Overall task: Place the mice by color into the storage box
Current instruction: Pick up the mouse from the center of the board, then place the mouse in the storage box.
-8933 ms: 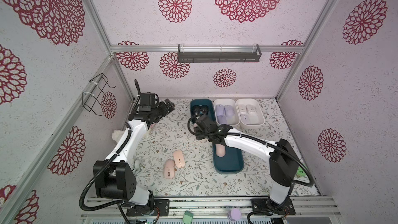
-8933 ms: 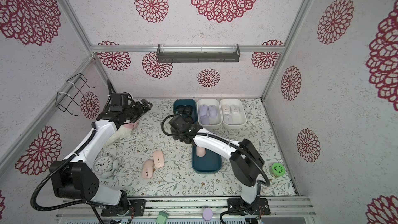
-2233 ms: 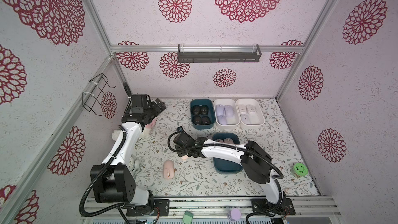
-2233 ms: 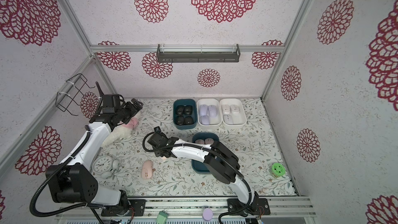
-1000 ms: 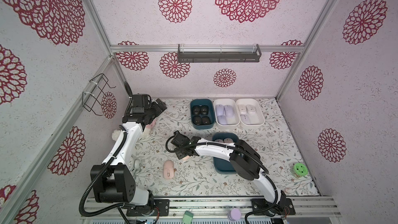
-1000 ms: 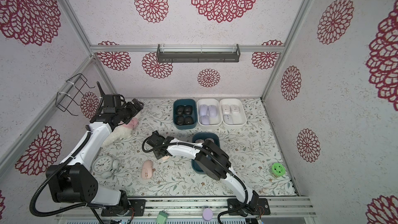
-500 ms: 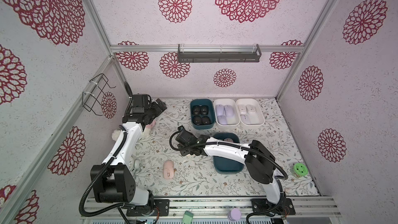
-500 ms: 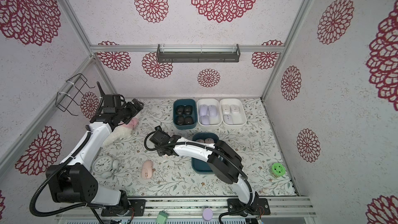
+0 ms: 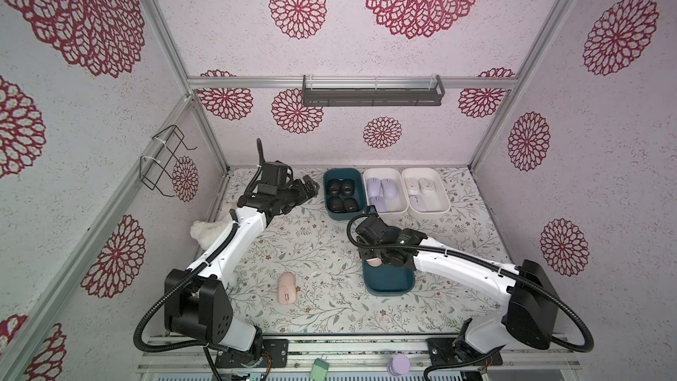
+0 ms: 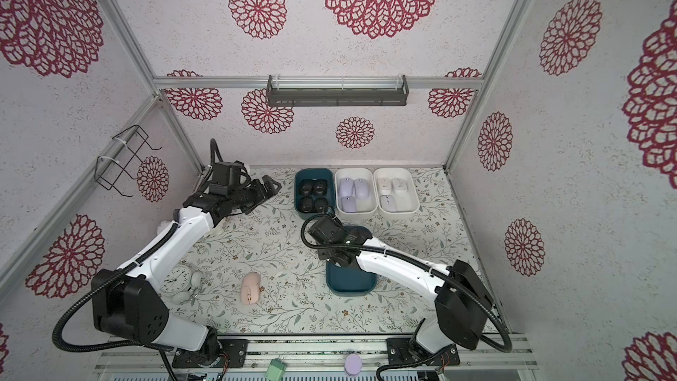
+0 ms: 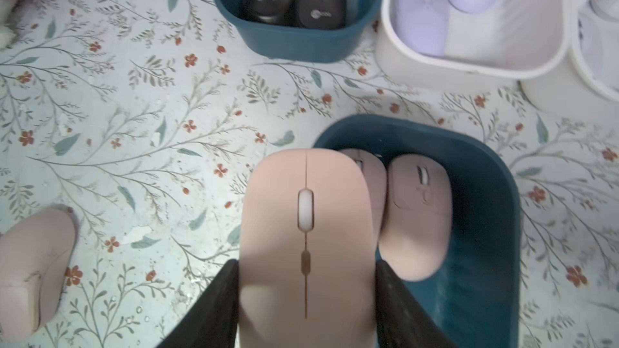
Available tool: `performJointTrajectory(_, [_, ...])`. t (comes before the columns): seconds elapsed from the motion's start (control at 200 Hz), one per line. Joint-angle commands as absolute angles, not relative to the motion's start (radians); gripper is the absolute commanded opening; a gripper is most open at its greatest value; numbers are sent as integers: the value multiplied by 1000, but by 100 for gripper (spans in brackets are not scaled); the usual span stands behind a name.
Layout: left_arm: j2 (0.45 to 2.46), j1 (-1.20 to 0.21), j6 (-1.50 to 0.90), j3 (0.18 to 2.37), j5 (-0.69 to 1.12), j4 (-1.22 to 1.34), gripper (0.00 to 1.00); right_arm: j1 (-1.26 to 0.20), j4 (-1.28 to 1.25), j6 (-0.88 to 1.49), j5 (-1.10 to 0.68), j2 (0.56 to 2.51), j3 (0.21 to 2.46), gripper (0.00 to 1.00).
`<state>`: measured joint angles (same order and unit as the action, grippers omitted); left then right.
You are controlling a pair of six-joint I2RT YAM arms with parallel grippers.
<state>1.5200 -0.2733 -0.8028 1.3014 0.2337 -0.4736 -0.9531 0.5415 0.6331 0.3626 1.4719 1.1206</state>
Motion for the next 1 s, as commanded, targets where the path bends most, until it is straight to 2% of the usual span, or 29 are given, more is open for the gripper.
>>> performJointTrajectory(0.0, [1530,-295,-791,1329,249,-475,97,-940,621,770,335,1428,1067,59])
performJointTrajectory(0.18, [1527,-313,-797,1327,259,-473,97,-931,549,901,279,1410,955,57])
performJointTrajectory(0.34, [1535,-323,-801,1327,264,-469,97,-931,468,923,263,1436,900,57])
performJointTrajectory(0.996, [1529,-326,-797,1329,260,-477,97,-935,402,952,199,1528,866,59])
